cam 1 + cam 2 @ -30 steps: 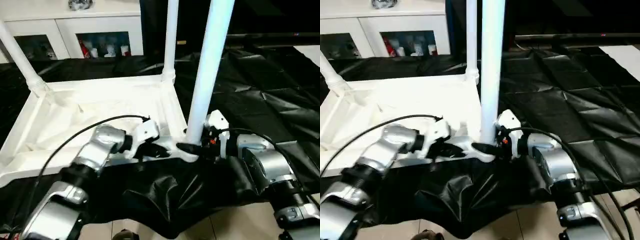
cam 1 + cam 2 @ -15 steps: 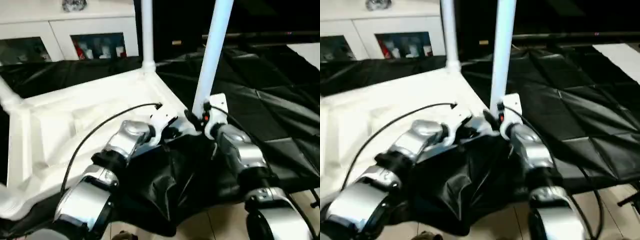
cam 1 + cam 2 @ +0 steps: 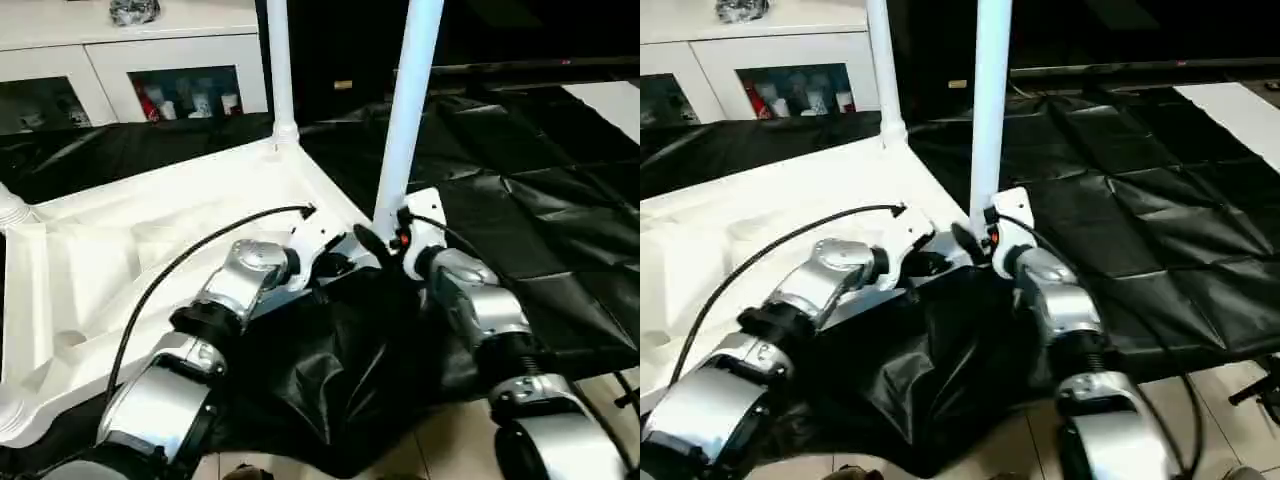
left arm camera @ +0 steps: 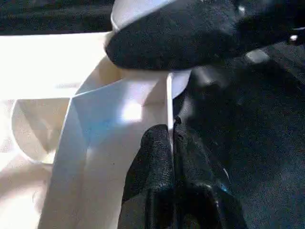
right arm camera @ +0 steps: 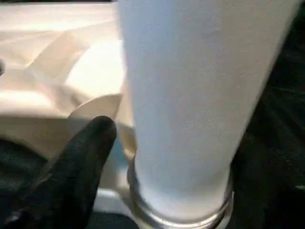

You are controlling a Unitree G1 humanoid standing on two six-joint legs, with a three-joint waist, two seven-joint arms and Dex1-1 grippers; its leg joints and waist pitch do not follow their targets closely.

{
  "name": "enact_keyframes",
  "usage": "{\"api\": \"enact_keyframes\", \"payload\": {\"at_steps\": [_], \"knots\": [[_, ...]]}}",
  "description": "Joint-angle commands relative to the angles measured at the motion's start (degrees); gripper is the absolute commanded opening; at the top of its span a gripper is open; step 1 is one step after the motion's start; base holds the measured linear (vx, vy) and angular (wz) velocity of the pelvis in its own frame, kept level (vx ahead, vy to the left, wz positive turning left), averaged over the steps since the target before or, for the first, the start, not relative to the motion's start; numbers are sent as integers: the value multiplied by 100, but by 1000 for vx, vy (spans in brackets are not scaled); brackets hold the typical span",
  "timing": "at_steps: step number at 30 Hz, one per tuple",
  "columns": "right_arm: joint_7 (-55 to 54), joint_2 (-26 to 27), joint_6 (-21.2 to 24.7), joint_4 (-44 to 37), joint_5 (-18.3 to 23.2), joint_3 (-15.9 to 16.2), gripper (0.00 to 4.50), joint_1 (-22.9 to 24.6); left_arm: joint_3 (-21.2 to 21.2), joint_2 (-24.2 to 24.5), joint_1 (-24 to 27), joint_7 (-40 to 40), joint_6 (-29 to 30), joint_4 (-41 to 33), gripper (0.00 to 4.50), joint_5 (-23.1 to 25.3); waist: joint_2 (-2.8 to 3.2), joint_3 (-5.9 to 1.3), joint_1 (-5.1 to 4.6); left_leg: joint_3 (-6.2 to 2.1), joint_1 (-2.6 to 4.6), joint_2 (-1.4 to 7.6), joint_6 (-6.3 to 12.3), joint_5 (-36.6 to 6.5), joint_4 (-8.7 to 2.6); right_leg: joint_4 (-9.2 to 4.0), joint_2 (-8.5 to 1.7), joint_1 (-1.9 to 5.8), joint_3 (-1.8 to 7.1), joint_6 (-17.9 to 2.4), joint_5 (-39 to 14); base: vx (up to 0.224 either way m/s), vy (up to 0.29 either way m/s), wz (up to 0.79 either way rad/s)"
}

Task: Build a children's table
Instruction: Rotate leg to tighten

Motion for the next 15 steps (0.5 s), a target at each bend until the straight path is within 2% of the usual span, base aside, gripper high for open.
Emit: {"api": "enact_keyframes", "payload": {"at_steps": [1,4,7,11,12,14,15], "knots": [[292,69,82,-22,-22,286,436,88,31,-92,-45,-231,-408,-319,0,-237,-101,-422,30,-109,104,171,468,-889,-319,-420,-397,272,246,-1424,-645,0,0,0],[1748,-673,32,-669,73,638,448,426,-113,296,224,-1148,-522,-680,0,-350,-99,-421,67,-101,98,186,518,-905,-312,-416,-394,274,247,-1447,-630,0,0,0],[2245,-928,129,-926,180,745,448,544,-185,454,335,-1511,-557,-842,0,-401,-95,-413,123,-89,107,203,572,-936,-309,-415,-393,255,244,-1464,-648,0,0,0],[2745,-1256,239,-1175,308,801,448,625,-269,719,479,-2037,-520,-1072,0,-471,-84,-403,156,-99,133,222,448,-1115,-329,-425,-399,228,249,-1425,-957,0,0,0],[2802,-1299,250,-1190,327,798,448,627,-282,767,499,-2101,-528,-1094,0,-463,-76,-394,162,-93,153,228,387,-1212,-336,-443,-389,198,255,-1409,-1091,0,0,0],[3028,-1429,314,-1292,383,811,448,657,-316,904,579,-2344,-499,-1221,0,-461,-68,-400,181,-98,158,234,337,-1213,-341,-436,-399,202,260,-1406,-1077,0,0,0],[3105,-1468,337,-1328,399,820,421,668,-326,943,598,-2403,-486,-1255,0,-462,-71,-399,181,-98,151,231,331,-1203,-343,-433,-395,202,258,-1406,-1060,0,0,0]]}}
